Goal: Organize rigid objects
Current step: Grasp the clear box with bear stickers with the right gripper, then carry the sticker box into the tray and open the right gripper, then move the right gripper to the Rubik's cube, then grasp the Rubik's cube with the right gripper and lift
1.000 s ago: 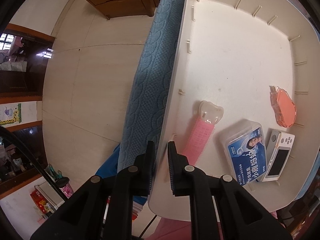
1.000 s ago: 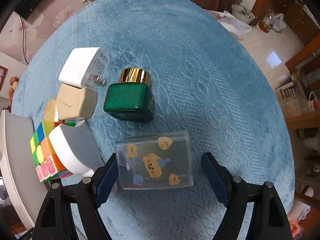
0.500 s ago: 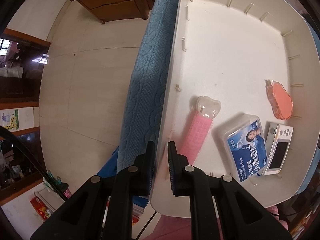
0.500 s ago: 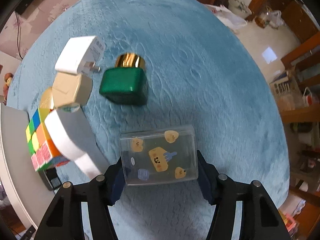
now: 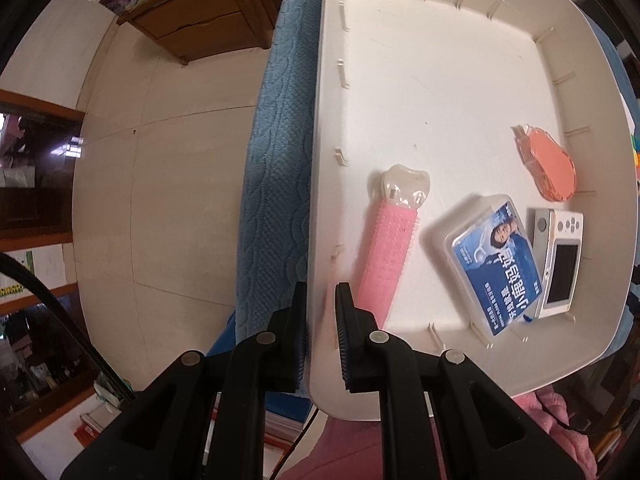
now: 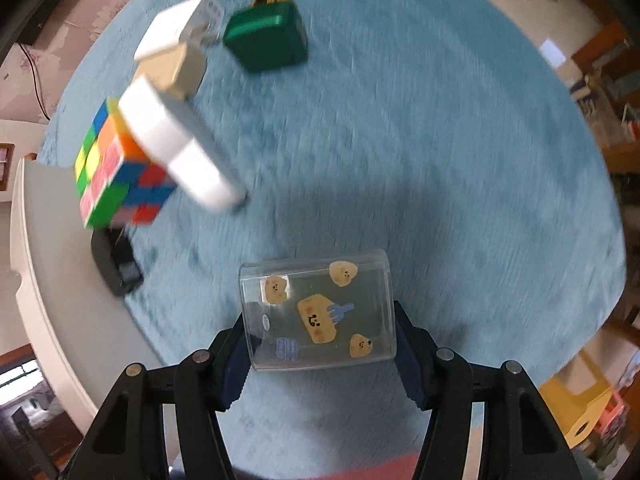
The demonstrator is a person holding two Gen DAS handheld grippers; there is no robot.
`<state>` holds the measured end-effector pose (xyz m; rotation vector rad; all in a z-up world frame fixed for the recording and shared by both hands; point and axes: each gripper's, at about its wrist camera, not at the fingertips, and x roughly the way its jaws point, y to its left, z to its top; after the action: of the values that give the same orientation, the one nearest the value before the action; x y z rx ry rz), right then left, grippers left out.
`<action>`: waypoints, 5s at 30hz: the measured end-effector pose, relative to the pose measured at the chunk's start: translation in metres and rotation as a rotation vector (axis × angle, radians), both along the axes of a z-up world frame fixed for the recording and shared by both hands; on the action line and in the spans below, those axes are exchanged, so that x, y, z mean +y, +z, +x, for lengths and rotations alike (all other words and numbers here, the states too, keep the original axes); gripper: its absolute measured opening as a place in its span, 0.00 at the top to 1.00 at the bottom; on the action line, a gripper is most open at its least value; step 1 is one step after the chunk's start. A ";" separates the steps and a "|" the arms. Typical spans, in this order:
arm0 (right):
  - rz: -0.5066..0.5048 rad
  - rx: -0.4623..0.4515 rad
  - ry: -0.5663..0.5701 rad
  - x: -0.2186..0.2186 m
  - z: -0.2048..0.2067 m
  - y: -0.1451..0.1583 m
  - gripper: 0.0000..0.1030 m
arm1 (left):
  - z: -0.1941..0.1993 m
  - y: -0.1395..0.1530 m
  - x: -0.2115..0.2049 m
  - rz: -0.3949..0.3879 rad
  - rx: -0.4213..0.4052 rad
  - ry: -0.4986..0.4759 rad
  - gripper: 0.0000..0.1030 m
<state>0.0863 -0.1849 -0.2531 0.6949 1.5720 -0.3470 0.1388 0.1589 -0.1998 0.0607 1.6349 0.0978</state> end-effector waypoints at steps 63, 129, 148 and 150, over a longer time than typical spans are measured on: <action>-0.183 -0.714 1.053 0.249 -0.016 0.153 0.25 | 0.002 0.010 0.001 -0.074 -0.041 -0.065 0.86; -0.150 -0.690 0.342 0.045 0.105 0.058 0.22 | 0.034 -0.023 -0.017 0.090 0.115 0.053 0.86; -0.397 -0.664 0.562 0.074 0.119 0.041 0.22 | 0.032 -0.023 -0.014 0.093 0.111 0.083 0.85; -0.430 -0.652 0.585 0.077 0.119 0.039 0.24 | 0.032 -0.022 -0.014 0.097 0.111 0.081 0.85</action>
<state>0.2054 -0.1080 -0.2140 -0.0189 0.9616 -0.0026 0.1708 0.1452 -0.2222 0.0750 1.7435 0.2396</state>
